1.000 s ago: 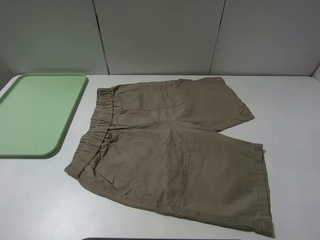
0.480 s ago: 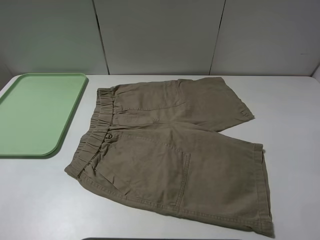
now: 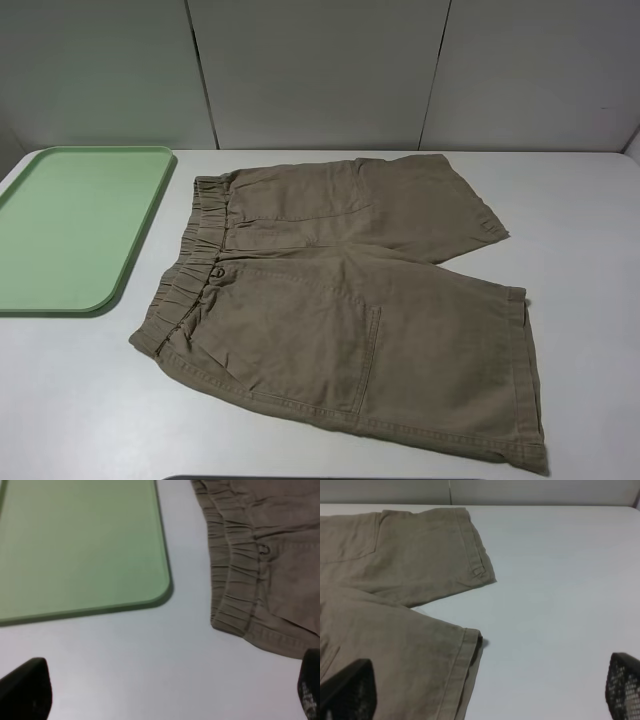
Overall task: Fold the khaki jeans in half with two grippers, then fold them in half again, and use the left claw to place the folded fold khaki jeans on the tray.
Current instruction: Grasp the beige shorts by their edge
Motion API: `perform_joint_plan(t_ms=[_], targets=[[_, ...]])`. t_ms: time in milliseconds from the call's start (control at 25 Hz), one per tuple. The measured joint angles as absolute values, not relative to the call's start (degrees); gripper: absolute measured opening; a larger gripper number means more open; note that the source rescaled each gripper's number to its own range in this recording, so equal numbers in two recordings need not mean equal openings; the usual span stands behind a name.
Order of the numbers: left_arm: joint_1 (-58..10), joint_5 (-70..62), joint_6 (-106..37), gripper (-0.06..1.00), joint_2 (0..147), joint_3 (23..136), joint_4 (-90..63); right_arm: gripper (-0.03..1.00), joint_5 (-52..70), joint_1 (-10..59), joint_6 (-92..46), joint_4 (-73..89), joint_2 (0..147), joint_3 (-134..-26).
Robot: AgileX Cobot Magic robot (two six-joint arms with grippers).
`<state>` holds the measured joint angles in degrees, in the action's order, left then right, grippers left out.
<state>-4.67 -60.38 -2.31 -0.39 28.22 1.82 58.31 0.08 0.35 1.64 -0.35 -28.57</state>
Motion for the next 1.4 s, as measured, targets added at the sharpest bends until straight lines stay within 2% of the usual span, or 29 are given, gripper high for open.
perform_joint_plan(t_ms=[280,640,880,1200,1400], targets=[[-11.63,-60.38,-2.31,1.00,-0.39,28.22,1.99,1.00,58.31,0.08,0.35,1.64,-0.35,-28.57],[-15.21,-60.23,-3.13,1.00,-0.39,28.63,2.64,1.00,56.50,0.08,-0.57,7.57,-0.35,-29.59],[-17.41,-58.54,-8.12,1.00,4.73,33.53,2.75,1.00,53.36,0.30,-15.26,13.06,8.15,-35.25],[-23.39,-56.77,-22.31,1.00,23.61,39.69,3.05,1.00,52.91,8.96,-32.38,13.97,27.80,-37.56],[-28.90,-56.42,-27.35,1.00,34.45,41.56,5.81,1.00,52.91,14.43,-36.21,10.84,36.04,-37.56]])
